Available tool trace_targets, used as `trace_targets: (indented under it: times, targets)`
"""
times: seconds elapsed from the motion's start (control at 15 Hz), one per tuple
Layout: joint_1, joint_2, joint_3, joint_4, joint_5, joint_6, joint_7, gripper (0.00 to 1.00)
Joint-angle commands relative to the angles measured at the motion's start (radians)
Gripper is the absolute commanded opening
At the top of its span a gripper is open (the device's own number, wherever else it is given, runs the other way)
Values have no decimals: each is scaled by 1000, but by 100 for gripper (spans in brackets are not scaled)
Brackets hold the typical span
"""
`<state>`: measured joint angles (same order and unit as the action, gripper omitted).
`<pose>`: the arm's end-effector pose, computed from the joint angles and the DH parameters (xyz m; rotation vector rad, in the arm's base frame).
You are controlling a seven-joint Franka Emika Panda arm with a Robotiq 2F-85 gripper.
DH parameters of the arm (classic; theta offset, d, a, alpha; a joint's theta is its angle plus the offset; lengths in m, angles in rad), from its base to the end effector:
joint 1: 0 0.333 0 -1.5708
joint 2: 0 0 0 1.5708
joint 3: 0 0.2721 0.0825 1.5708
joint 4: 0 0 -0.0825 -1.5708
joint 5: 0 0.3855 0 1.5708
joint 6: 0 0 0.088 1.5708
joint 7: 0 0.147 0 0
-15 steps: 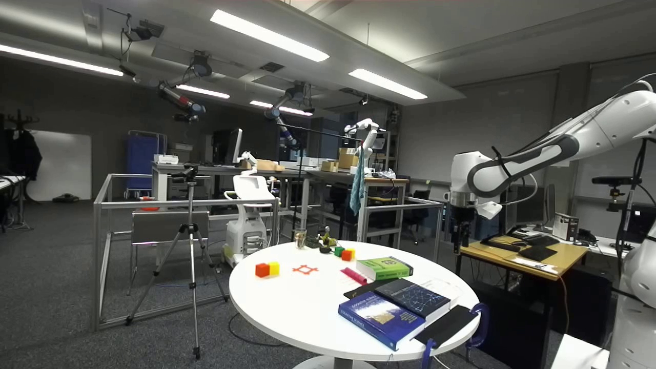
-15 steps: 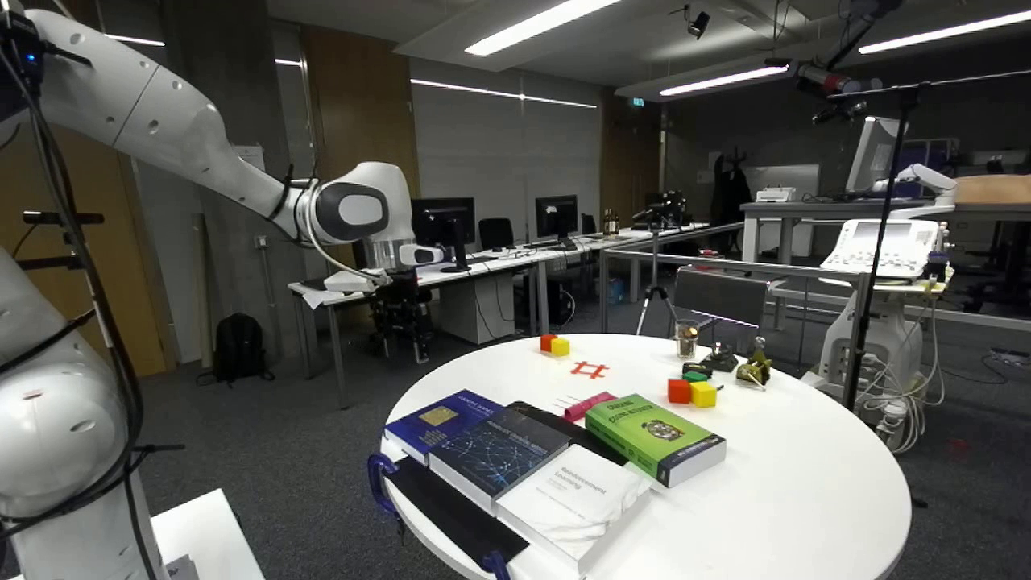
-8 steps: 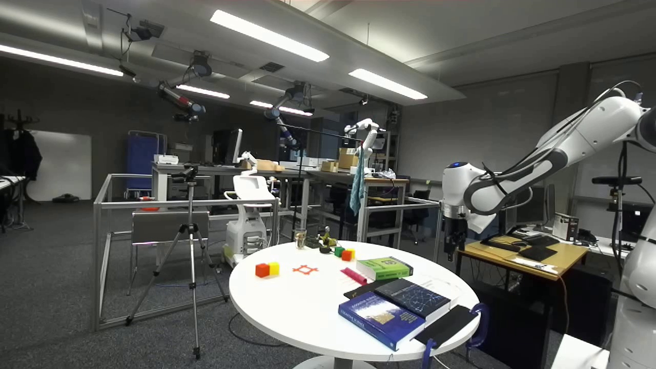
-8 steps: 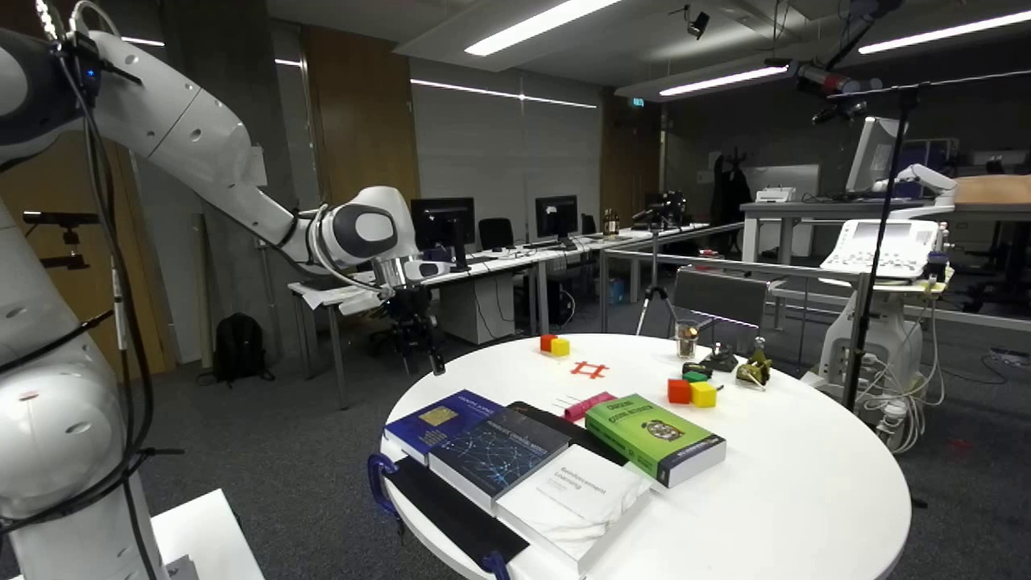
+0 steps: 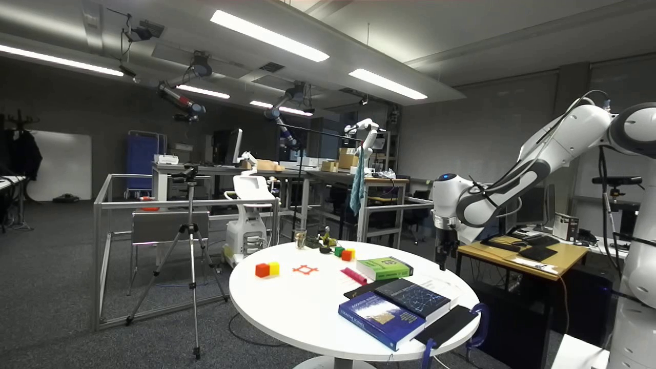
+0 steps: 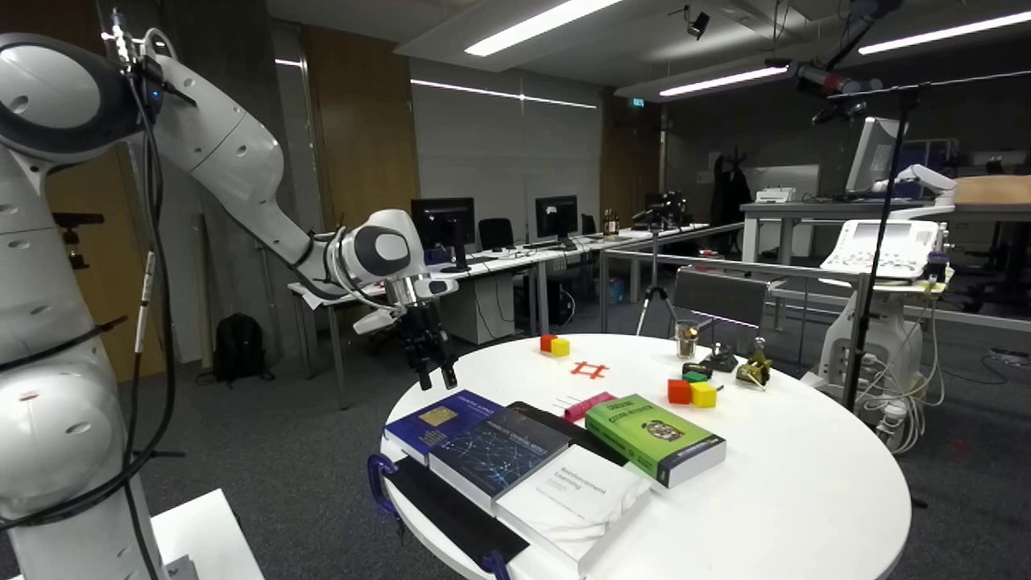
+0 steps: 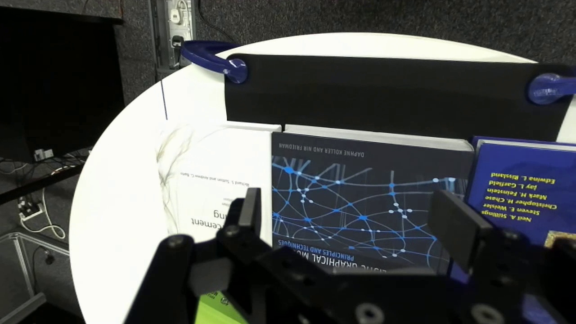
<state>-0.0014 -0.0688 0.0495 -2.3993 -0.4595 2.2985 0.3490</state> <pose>0.4874 0.0004 0.2586 2.8013 0.0184 0.0506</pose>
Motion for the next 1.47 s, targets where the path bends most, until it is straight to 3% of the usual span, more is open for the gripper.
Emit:
trace_targets:
  times: [0.0,0.6,1.4]
  targets:
    - [1,98,-4,56,-44,52,31,100]
    - [58,309,-68,135,-171,229,127,100]
    - [200,455,-135,223,-236,261,251,100]
